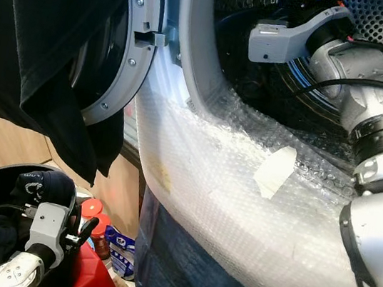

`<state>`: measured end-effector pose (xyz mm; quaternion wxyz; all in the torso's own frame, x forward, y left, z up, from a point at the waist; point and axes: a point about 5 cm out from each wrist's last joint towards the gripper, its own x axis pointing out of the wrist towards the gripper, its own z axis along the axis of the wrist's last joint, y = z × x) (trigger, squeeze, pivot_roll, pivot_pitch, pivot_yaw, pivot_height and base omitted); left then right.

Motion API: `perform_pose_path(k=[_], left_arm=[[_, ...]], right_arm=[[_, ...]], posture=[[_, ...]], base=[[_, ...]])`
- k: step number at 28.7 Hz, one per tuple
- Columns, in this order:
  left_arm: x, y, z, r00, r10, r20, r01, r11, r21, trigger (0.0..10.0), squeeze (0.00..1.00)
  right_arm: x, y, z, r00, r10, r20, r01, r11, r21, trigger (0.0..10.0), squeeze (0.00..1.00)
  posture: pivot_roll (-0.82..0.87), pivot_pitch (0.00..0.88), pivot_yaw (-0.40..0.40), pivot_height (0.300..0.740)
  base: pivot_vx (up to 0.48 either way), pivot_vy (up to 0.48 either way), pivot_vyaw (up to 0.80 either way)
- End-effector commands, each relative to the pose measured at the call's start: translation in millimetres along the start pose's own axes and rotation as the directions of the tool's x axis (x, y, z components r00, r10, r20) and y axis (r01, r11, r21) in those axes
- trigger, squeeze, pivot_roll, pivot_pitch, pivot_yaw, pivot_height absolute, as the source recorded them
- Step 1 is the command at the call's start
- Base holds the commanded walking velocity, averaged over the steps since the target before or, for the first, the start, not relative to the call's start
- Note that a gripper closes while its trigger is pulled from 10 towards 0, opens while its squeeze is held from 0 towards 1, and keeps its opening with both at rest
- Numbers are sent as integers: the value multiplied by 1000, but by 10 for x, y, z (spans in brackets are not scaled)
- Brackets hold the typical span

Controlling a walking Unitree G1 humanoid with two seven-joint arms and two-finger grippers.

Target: Clothes washing

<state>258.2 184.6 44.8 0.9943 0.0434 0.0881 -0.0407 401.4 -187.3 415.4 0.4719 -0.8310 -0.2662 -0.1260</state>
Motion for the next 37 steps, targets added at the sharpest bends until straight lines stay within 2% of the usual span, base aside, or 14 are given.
perform_pose_path(k=[1, 3, 4, 7, 11, 13, 15, 26, 28, 30, 32, 34, 35, 37], left_arm=[[4, -96, -67, 999, -40, -34, 40, 999, 1, 10000, 0], [-2, -96, -73, 999, -39, -34, 39, 999, -4, 10000, 0], [-2, -94, -74, 999, -39, -35, 39, 999, -4, 10000, 0], [-1, -93, -73, 999, -39, -34, 39, 999, -2, 10000, 0], [1, -85, -71, 999, -37, -33, 37, 999, -2, 10000, 0], [0, -83, -68, 999, -37, -32, 37, 999, -2, 10000, 0], [2, -81, -68, 999, -37, -32, 37, 999, -2, 10000, 0], [15, -76, -67, 998, -46, -36, 47, 999, 8, 10000, 0], [16, -77, -68, 998, -48, -38, 49, 999, 10, 10000, 0], [21, -71, -65, 998, -47, -37, 47, 999, 10, 10000, 0], [24, -62, -60, 998, -44, -36, 45, 999, 10, 10000, 0], [23, -52, -60, 998, -44, -36, 44, 999, 12, 10000, 0], [23, -51, -62, 998, -47, -38, 47, 999, 15, 10000, 0], [26, -54, -63, 998, -49, -38, 49, 999, 16, 10000, 0]], right_arm=[[13, -65, -54, 1000, -14, 8, 15, 998, -68, 10000, 0], [18, -50, -22, 997, -3, 83, 28, 955, -295, 10000, 0], [18, -51, -27, 995, 3, 95, 30, 937, -349, 10000, 0], [17, -40, -46, 994, 37, 106, 12, 901, -433, 10000, 0], [-9, 23, -71, 981, 130, 146, -14, 790, -613, 10000, 0], [-25, 39, -107, 972, 172, 159, -9, 707, -707, 10000, 0], [-32, 39, -125, 970, 179, 164, -3, 685, -729, 10000, 0], [-141, 227, -180, 949, 273, 157, -49, 619, -784, 10000, 0], [-146, 188, -257, 964, 240, 111, -75, 652, -754, 10000, 0], [-157, 58, -454, 986, 164, -1, -120, 715, -689, 10000, 0], [-172, 32, -521, 986, 162, -31, -138, 707, -693, 10000, 0], [-190, 145, -419, 977, 208, 38, -119, 692, -712, 10000, 0], [-219, 294, -273, 960, 253, 116, -98, 696, -712, 10000, 0], [-235, 359, -206, 954, 262, 147, -86, 707, -702, 10000, 0]], posture=[[75, 0, -9, 740], [75, 0, -8, 740], [75, 0, -8, 740], [75, 0, -8, 740], [79, 0, -8, 740], [75, 0, -5, 740], [78, 0, -6, 740], [70, 0, 4, 740], [72, 0, 4, 740], [77, 0, 7, 740], [77, 0, 7, 740], [72, 0, 10, 740], [72, 0, 10, 740], [65, 0, 14, 740]], base=[[0, 0, 0], [0, 0, 0], [0, 0, 0], [0, 0, 0], [0, 0, 0], [0, 0, 0], [0, 0, 0], [0, 0, 0], [0, 0, 0], [0, 0, 0], [0, 0, 0], [0, 0, 0], [0, 0, 0], [0, 0, 0]])
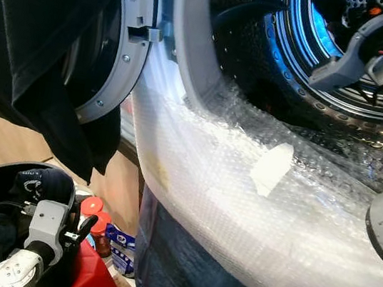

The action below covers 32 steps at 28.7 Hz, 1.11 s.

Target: Clothes washing

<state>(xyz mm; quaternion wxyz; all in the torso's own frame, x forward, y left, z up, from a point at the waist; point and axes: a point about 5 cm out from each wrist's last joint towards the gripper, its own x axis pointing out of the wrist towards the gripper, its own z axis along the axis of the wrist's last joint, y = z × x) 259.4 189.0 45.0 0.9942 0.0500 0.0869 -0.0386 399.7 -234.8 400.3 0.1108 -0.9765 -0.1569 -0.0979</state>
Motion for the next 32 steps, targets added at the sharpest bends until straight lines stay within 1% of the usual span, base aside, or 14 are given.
perform_pose_path(k=[1, 4, 8, 13, 14, 16, 22, 26, 27, 28, 29, 30, 31, 32], left_arm=[[19, -101, -61, 998, -55, -40, 56, 998, 3, 10000, 0], [37, -114, -51, 998, -59, -37, 59, 998, -1, 10000, 0], [104, -148, -16, 997, -72, -29, 72, 997, -2, 10000, 0], [111, -196, -24, 996, -84, -30, 84, 996, -8, 10000, 0], [110, -225, -31, 995, -91, -31, 91, 996, -11, 10000, 0], [112, -233, -31, 995, -93, -30, 92, 996, -13, 10000, 0], [115, -234, -24, 996, -88, -24, 88, 996, -17, 10000, 0], [92, -241, -38, 995, -93, -27, 92, 996, -15, 10000, 0], [87, -244, -43, 995, -93, -28, 92, 996, -16, 10000, 0], [80, -246, -48, 995, -91, -28, 90, 996, -19, 10000, 0], [73, -246, -51, 996, -89, -28, 88, 996, -21, 10000, 0], [71, -248, -52, 996, -89, -28, 88, 996, -20, 10000, 0], [66, -250, -52, 996, -89, -28, 89, 996, -20, 10000, 0], [58, -244, -53, 996, -90, -29, 90, 996, -18, 10000, 0]], right_arm=[[30, -40, 157, 997, -36, 66, 36, 999, 7, 10000, 0], [10, -23, 23, 1000, -25, -4, 26, 999, 36, 10000, 0], [-63, -114, -543, 979, -42, -197, 53, 997, 49, 10000, 0], [-18, -136, -362, 990, -82, -114, 89, 995, 53, 10000, 0], [4, -101, -157, 996, -79, -41, 82, 994, 69, 10000, 0], [5, -86, -105, 997, -74, -27, 76, 993, 86, 10000, 0], [-61, -214, -661, 960, -107, -261, 137, 986, 99, 10000, 0], [-44, -296, -695, 936, -146, -321, 235, 936, 260, 10000, 0], [-39, -285, -663, 924, -128, -361, 276, 875, 396, 10000, 0], [-35, -250, -605, 909, -82, -410, 330, 741, 584, 10000, 0], [-34, -227, -569, 904, -54, -423, 350, 660, 665, 10000, 0], [-31, -224, -541, 901, -50, -431, 367, 617, 696, 10000, 0], [-19, -232, -479, 899, -56, -434, 392, 543, 742, 10000, 0], [-2, -239, -411, 896, -39, -443, 420, 399, 815, 10000, 0]], posture=[[65, 0, 14, 740], [65, 0, 14, 740], [34, 0, 19, 740], [31, 0, 19, 740], [27, 0, 15, 740], [33, 0, 15, 740], [41, 0, 16, 740], [43, 0, 17, 740], [44, 0, 14, 740], [48, 0, 11, 740], [51, 0, 11, 740], [51, 0, 11, 740], [56, 0, 13, 740], [58, 0, 13, 740]], base=[[0, 0, 0], [0, 0, 0], [0, 0, 0], [0, 0, 0], [0, 0, 0], [0, 0, 0], [0, 0, 0], [0, 0, 0], [0, 0, 0], [0, 0, 0], [0, 0, 0], [0, 0, 0], [0, 0, 0], [0, 0, 0]])
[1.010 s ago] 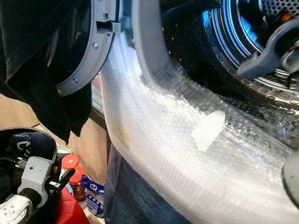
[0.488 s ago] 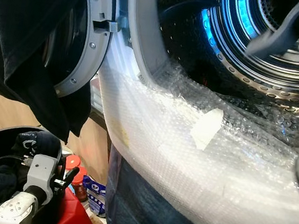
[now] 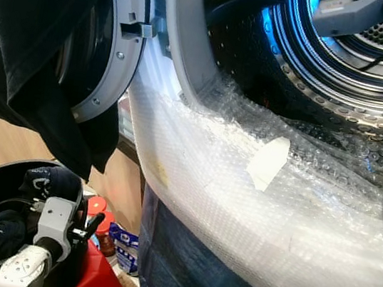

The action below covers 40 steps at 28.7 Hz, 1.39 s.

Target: Clothes washing

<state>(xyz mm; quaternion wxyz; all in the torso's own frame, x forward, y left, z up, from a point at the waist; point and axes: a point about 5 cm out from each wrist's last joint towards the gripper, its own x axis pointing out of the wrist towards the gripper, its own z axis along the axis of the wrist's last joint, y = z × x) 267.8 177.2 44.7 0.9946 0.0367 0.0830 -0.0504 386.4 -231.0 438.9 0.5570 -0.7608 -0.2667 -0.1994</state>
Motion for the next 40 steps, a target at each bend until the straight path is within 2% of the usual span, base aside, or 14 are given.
perform_pose_path(k=[1, 3, 4, 7, 9, 13, 16, 19, 20, 21, 25, 30, 33, 40], left_arm=[[-31, -133, -81, 997, -64, -40, 64, 998, 5, 10000, 0], [-47, -100, -92, 997, -64, -49, 65, 998, 20, 10000, 0], [-47, -100, -92, 997, -64, -49, 65, 998, 20, 10000, 0], [-66, -106, -109, 995, -77, -57, 78, 997, 24, 10000, 0], [-72, -104, -111, 995, -78, -57, 79, 997, 24, 10000, 0], [-86, -105, -110, 995, -80, -58, 81, 996, 24, 10000, 0], [-103, -108, -116, 995, -78, -60, 79, 997, 22, 10000, 0], [-124, -116, -134, 995, -81, -66, 82, 996, 21, 10000, 0], [-124, -116, -134, 995, -81, -66, 82, 996, 21, 10000, 0], [-128, -116, -133, 994, -82, -67, 83, 996, 20, 10000, 0], [-124, -116, -123, 993, -92, -68, 94, 995, 24, 10000, 0], [-119, -114, -112, 993, -96, -67, 98, 995, 27, 10000, 0], [-125, -110, -110, 993, -97, -68, 99, 995, 27, 10000, 0], [-134, -127, -121, 992, -104, -74, 106, 994, 24, 10000, 0]], right_arm=[[36, -65, 62, 999, -40, -12, 41, 982, 186, 10000, 0], [83, -176, 145, 993, -102, -62, 119, 828, 547, 10000, 0], [83, -176, 145, 993, -102, -62, 119, 828, 547, 10000, 0], [83, -283, 141, 982, -156, -108, 184, 647, 740, 10000, 0], [66, -285, 137, 982, -159, -106, 182, 610, 771, 10000, 0], [-32, -197, 130, 983, -118, -139, 175, 395, 902, 10000, 0], [-161, -100, 150, 991, -64, -117, 126, 169, 977, 10000, 0], [-372, -14, 182, 997, -35, -67, 69, 43, 997, 10000, 0], [-372, -14, 182, 997, -35, -67, 69, 43, 997, 10000, 0], [-452, -15, 167, 997, -28, -67, 66, -58, 996, 10000, 0], [-652, -142, 253, 993, -108, 41, -63, -211, 976, 10000, 0], [-818, -224, 346, 981, -142, 135, -170, -276, 946, 10000, 0], [-910, -352, 442, 963, -211, 169, -238, -361, 902, 10000, 0], [-1158, -641, 637, 864, -440, 246, -460, -487, 742, 10000, 0]], posture=[[58, 0, 13, 740], [46, 0, 32, 740], [46, 0, 32, 740], [53, 0, 35, 740], [53, 0, 35, 740], [62, 0, 30, 740], [62, 0, 30, 740], [59, 0, 31, 740], [59, 0, 31, 740], [59, 0, 31, 740], [48, 0, 40, 740], [46, 0, 42, 740], [45, 0, 43, 740], [46, 2, 37, 740]], base=[[0, 0, 0], [0, 0, 0], [0, 0, 0], [0, 0, 0], [0, 0, 0], [0, 0, 0], [0, 0, 0], [0, 0, 0], [0, 0, 0], [0, 0, 0], [0, 0, 0], [0, 0, 0], [0, 0, 0], [0, 0, 0]])
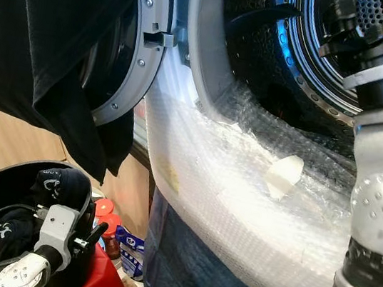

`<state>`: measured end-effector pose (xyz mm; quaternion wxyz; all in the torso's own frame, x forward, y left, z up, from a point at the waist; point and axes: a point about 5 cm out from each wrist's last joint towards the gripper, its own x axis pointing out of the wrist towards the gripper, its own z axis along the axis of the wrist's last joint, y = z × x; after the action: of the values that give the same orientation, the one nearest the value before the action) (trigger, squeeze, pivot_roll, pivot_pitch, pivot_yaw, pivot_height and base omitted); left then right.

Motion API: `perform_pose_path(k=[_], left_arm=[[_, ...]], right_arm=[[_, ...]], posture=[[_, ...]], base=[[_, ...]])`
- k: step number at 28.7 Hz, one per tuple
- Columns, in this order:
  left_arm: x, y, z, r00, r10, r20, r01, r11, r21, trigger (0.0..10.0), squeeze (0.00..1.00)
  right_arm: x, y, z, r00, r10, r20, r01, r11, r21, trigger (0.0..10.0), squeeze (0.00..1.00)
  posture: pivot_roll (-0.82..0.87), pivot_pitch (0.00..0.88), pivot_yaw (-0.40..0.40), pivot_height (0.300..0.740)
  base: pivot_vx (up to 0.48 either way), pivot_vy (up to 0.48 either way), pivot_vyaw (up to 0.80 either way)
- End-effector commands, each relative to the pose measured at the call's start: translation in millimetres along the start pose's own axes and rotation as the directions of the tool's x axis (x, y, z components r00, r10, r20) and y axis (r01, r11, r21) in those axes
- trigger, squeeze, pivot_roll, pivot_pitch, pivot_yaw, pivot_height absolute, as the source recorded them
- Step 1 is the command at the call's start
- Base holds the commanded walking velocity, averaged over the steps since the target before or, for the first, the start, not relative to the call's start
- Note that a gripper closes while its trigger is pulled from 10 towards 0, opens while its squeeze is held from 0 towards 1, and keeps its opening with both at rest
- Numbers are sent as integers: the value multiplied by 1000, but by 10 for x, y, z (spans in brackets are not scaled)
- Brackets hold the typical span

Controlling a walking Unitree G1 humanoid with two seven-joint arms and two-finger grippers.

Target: Clothes washing

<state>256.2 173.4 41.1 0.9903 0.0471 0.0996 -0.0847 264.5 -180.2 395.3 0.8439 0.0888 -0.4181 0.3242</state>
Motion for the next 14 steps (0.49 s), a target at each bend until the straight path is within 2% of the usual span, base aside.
perform_pose_path(k=[1, 2, 4, 5, 7, 8, 10, 11, 12, 13, 14], left_arm=[[-23, -78, -70, 998, -38, -40, 38, 999, 0, 10000, 0], [-23, -78, -70, 998, -38, -40, 38, 999, 0, 10000, 0], [-19, -76, -64, 999, -38, -39, 38, 999, 0, 10000, 0], [-19, -76, -64, 999, -38, -39, 38, 999, 0, 10000, 0], [-19, -74, -66, 999, -37, -39, 37, 999, 0, 10000, 0], [-17, -74, -67, 999, -38, -39, 38, 999, -1, 10000, 0], [-14, -74, -67, 999, -37, -40, 37, 999, -1, 10000, 0], [-11, -73, -64, 999, -37, -39, 37, 999, -2, 10000, 0], [-6, -74, -61, 999, -36, -38, 36, 999, -2, 10000, 0], [4, -74, -54, 999, -36, -37, 36, 999, -2, 10000, 0], [10, -73, -51, 999, -37, -36, 37, 999, -2, 10000, 0]], right_arm=[[15, 170, 61, 995, 93, 43, -97, 992, 86, 10000, 0], [15, 170, 61, 995, 93, 43, -97, 992, 86, 10000, 0], [-25, 444, 108, 964, 238, 118, -262, 929, 261, 10000, 0], [-25, 444, 108, 964, 238, 118, -262, 929, 261, 10000, 0], [-47, 492, 98, 957, 256, 139, -288, 900, 327, 10000, 0], [-98, 604, 77, 939, 293, 177, -342, 829, 442, 10000, 0], [-151, 707, 77, 919, 333, 212, -395, 764, 511, 10000, 0], [-192, 797, 89, 895, 381, 233, -444, 710, 546, 10000, 0], [-236, 875, 122, 869, 404, 285, -490, 629, 604, 10000, 0], [-297, 958, 166, 838, 420, 349, -535, 510, 673, 10000, 0], [-332, 994, 160, 823, 439, 359, -552, 472, 688, 10000, 0]], posture=[[44, 5, 36, 740], [44, 5, 36, 740], [43, 6, 32, 740], [43, 6, 32, 740], [43, 6, 32, 740], [46, 5, 25, 740], [46, 5, 25, 740], [45, 6, 25, 740], [40, 6, 25, 740], [38, 7, 24, 740], [33, 5, 24, 740]], base=[[0, 0, 0], [0, 0, 0], [0, 0, 0], [0, 0, 0], [0, 0, 0], [0, 0, 0], [0, 0, 0], [0, 0, 0], [0, 0, 0], [0, 0, 0], [0, 0, 0]])
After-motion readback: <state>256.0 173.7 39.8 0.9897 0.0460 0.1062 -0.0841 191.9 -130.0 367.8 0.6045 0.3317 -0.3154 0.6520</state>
